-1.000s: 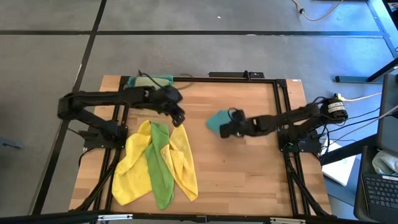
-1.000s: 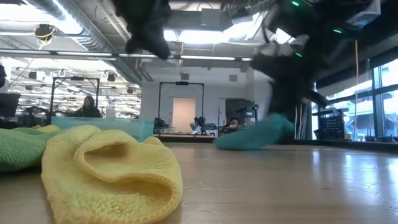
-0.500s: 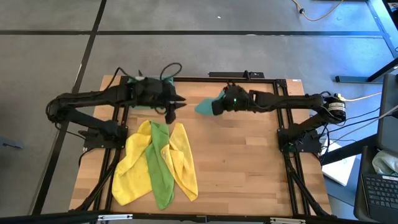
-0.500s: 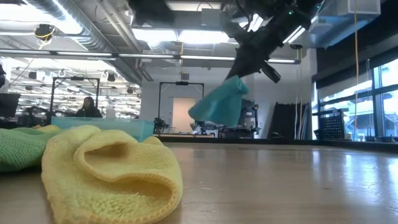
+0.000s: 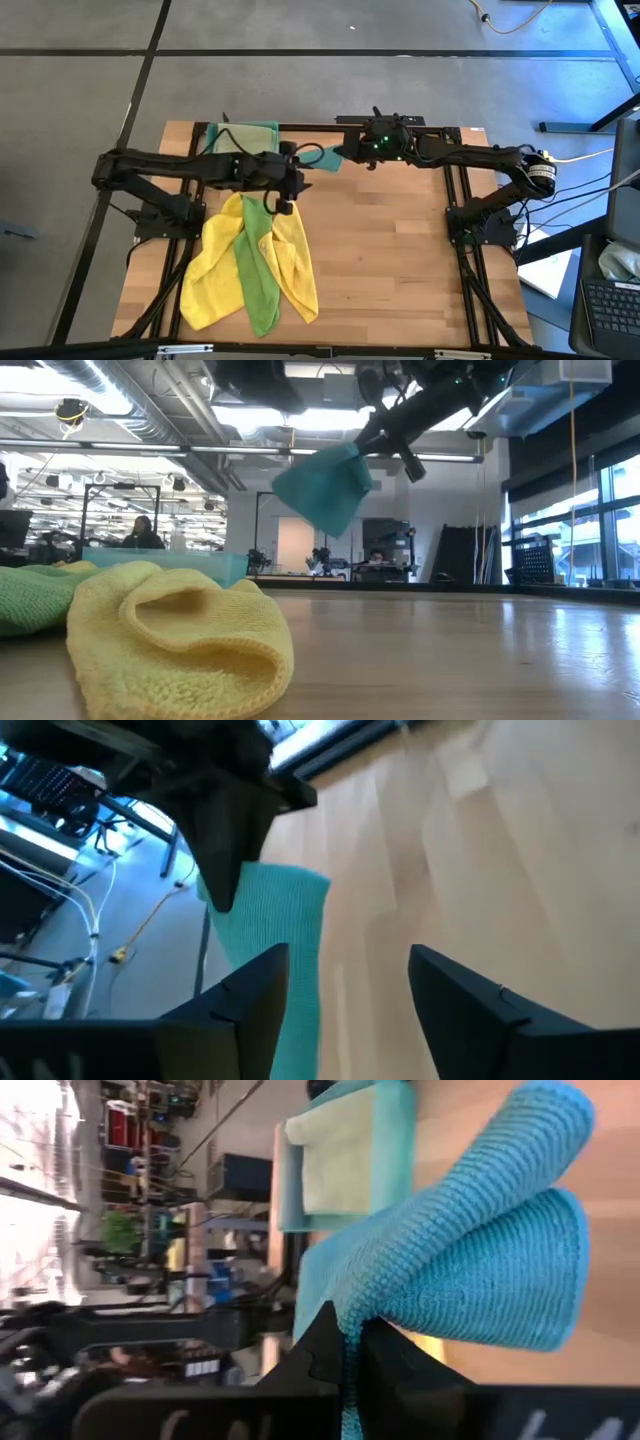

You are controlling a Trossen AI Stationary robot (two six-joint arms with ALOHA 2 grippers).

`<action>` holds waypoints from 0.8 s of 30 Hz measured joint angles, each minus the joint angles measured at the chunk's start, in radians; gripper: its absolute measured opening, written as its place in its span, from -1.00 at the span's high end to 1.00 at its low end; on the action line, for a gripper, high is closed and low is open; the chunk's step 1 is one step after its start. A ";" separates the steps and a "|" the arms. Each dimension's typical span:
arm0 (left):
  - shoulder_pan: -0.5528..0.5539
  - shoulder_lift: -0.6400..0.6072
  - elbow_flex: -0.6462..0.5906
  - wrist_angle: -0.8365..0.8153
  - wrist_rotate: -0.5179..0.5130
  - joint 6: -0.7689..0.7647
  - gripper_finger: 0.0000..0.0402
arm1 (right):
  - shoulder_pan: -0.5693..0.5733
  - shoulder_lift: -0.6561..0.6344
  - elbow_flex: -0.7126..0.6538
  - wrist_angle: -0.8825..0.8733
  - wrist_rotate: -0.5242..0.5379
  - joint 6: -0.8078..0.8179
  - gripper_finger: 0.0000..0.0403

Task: Fold microfiber towels
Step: Stack the folded blue microfiber cloth on top of the light green microfiber cloth in the blue bin

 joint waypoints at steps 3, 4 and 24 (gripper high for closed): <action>0.012 0.019 0.000 0.007 -0.017 0.012 -0.03 | -0.001 0.000 0.000 0.024 -0.002 0.005 0.96; 0.015 0.025 0.000 0.007 -0.034 0.012 -0.03 | -0.001 0.000 0.000 0.031 -0.002 0.009 0.96; 0.057 0.052 0.001 0.046 -0.200 0.069 -0.03 | 0.000 0.000 0.000 0.131 -0.036 0.165 0.96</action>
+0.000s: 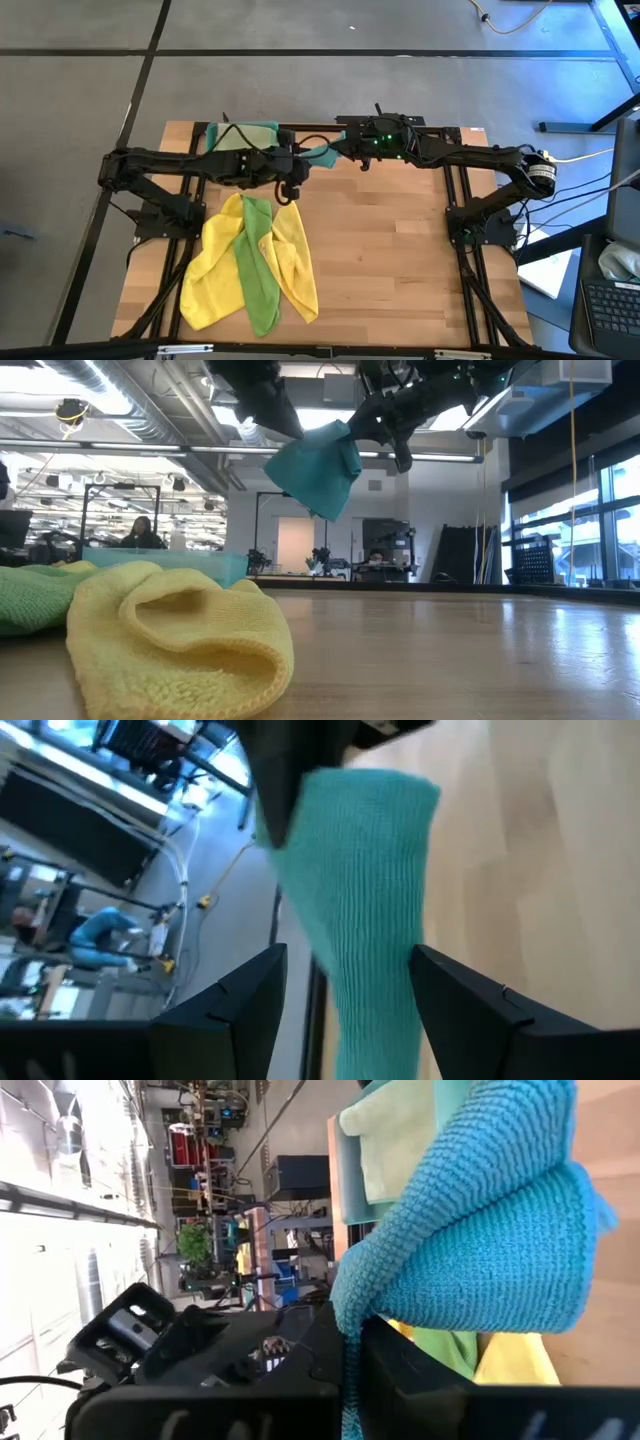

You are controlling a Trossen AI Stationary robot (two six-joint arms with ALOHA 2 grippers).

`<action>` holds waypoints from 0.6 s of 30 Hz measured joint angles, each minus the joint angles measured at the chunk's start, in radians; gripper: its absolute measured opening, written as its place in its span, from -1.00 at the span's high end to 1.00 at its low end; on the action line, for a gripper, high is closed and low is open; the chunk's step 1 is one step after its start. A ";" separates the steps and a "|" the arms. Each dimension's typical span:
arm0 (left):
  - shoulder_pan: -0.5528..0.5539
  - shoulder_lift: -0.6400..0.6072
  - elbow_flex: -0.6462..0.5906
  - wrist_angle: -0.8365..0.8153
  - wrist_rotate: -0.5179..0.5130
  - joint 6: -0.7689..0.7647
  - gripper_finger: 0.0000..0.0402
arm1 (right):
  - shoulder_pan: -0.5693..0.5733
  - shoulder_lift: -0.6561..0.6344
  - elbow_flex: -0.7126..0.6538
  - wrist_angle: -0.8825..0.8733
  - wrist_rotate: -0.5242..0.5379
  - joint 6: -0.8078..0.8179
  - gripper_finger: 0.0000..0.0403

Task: Fold microfiber towels
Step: Stack the folded blue microfiber cloth on top of the light green microfiber cloth in the blue bin

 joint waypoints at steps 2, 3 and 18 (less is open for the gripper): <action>0.001 0.018 -0.001 0.012 0.031 0.013 -0.03 | 0.000 0.000 0.000 0.002 -0.001 0.007 0.96; 0.001 0.031 0.000 0.039 0.044 0.020 -0.03 | 0.000 0.000 0.000 0.002 -0.001 0.010 0.96; -0.029 0.122 -0.002 0.135 -0.127 0.024 -0.03 | 0.000 0.000 0.000 0.042 0.017 0.017 0.95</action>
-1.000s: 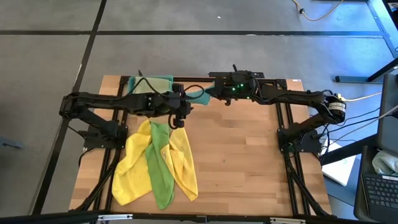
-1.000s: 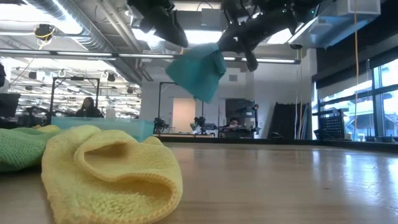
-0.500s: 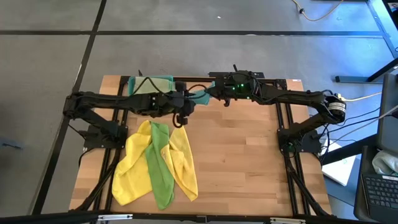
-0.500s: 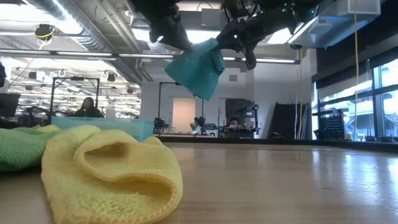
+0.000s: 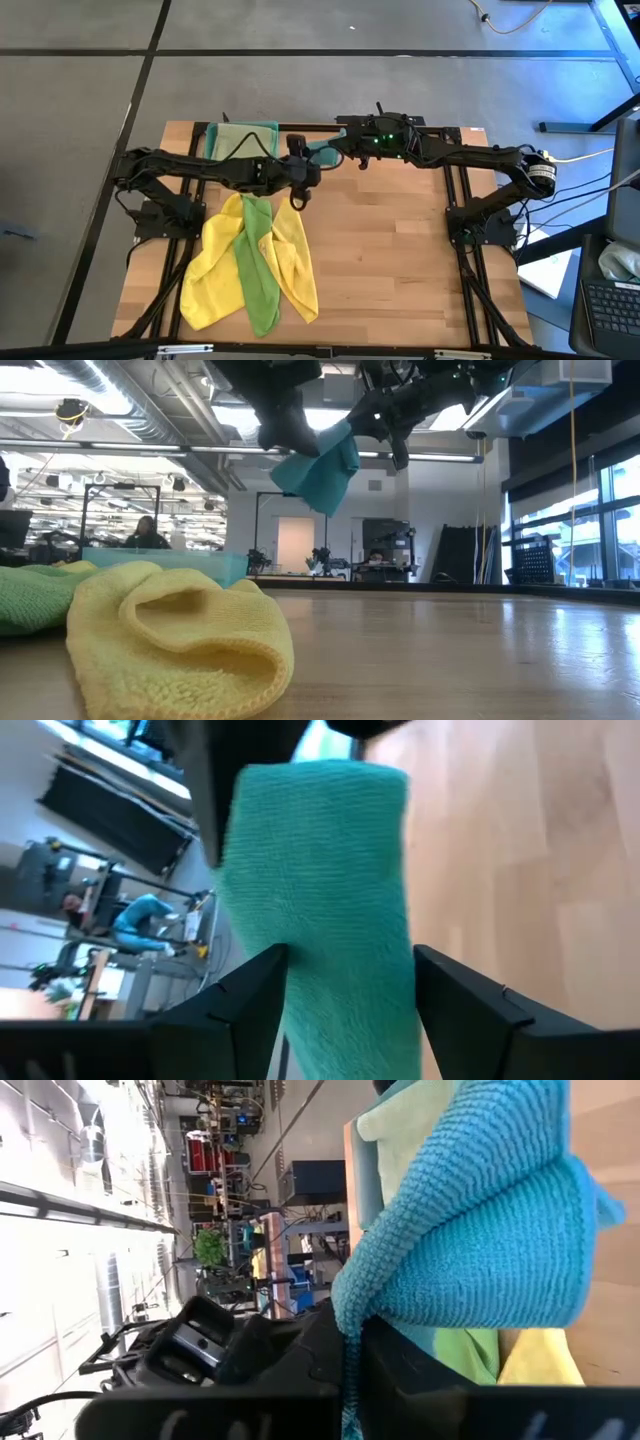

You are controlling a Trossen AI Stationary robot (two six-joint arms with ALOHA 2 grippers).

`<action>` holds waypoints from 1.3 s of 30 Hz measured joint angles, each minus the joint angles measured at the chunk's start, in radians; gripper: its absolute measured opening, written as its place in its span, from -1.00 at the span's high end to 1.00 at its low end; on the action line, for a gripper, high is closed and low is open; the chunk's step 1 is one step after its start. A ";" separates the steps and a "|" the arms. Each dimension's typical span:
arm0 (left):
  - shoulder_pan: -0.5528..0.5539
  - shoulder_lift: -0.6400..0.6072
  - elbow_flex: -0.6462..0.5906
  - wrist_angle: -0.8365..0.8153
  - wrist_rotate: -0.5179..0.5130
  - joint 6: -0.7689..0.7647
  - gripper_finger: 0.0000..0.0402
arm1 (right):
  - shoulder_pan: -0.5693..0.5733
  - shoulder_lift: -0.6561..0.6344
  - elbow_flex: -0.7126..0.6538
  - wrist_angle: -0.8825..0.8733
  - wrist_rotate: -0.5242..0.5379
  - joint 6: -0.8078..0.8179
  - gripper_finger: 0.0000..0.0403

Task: Fold microfiber towels
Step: Stack the folded blue microfiber cloth on top of the light green microfiber cloth in the blue bin

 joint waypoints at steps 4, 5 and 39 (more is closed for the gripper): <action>0.006 0.000 0.000 0.036 -0.013 -0.003 -0.03 | 0.000 0.000 0.000 0.004 0.000 0.000 0.95; 0.009 0.000 0.000 0.037 -0.017 -0.005 -0.03 | 0.000 0.000 0.000 0.006 0.000 0.000 0.95; 0.087 -0.183 0.173 -0.768 0.302 -0.531 1.00 | -0.029 0.000 0.000 -0.034 -0.165 -0.188 0.33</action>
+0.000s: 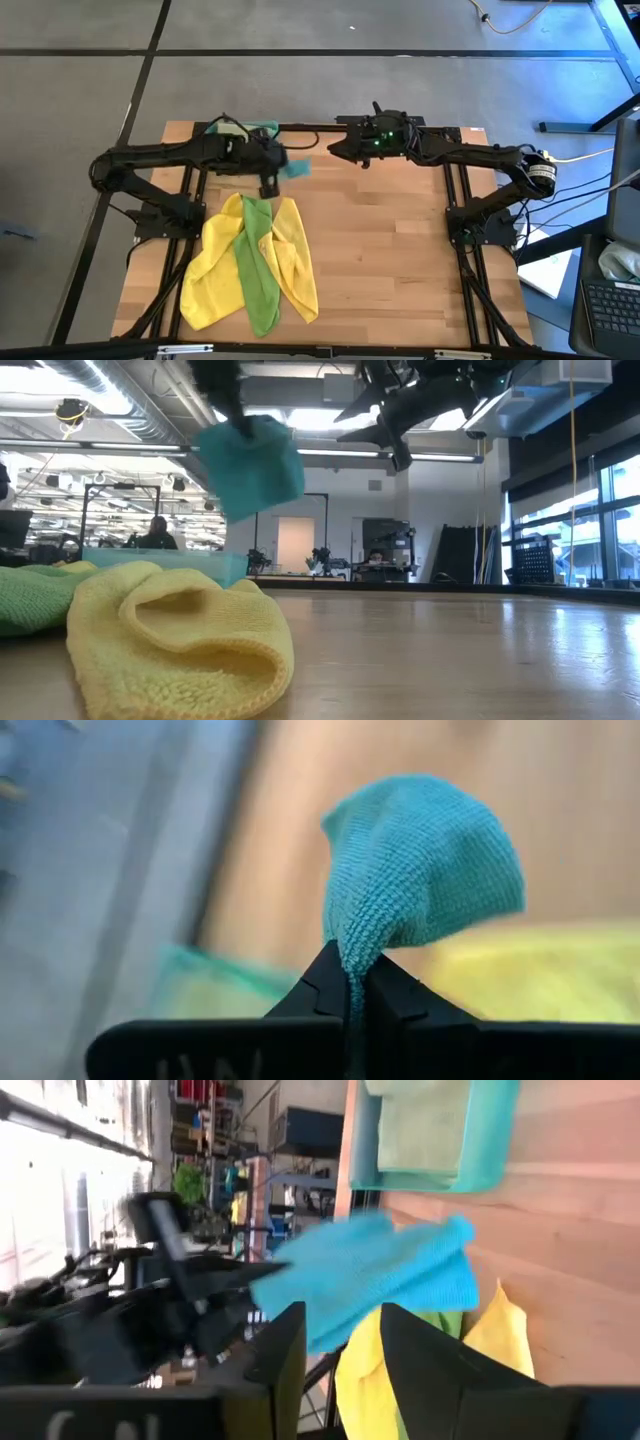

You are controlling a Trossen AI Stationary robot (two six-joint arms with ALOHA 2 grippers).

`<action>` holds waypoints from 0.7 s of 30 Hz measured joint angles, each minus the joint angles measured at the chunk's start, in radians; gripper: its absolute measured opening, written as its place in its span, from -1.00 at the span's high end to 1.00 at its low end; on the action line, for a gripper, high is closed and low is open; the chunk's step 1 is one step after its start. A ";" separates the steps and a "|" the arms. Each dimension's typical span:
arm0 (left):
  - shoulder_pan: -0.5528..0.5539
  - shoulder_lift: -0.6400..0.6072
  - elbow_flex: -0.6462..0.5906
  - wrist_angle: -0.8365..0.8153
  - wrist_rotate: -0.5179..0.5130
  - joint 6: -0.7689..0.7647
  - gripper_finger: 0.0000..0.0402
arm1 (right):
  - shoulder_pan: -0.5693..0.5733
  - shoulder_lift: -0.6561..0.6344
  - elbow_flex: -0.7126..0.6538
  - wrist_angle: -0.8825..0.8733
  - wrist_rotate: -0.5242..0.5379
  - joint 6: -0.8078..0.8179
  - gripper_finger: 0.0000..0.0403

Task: Fold microfiber towels
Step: Stack the folded blue microfiber cloth on top of the light green microfiber cloth in the blue bin

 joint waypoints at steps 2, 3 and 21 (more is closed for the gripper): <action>0.007 0.000 0.002 -0.114 0.103 -0.046 1.00 | -0.008 0.000 0.000 -0.001 -0.014 -0.012 0.32; 0.012 0.000 0.000 -0.168 0.149 -0.053 1.00 | -0.012 0.000 0.000 -0.001 -0.028 -0.020 0.32; 0.476 -0.002 -0.149 -0.308 0.363 0.485 1.00 | -0.019 0.000 0.000 -0.001 -0.104 -0.079 0.32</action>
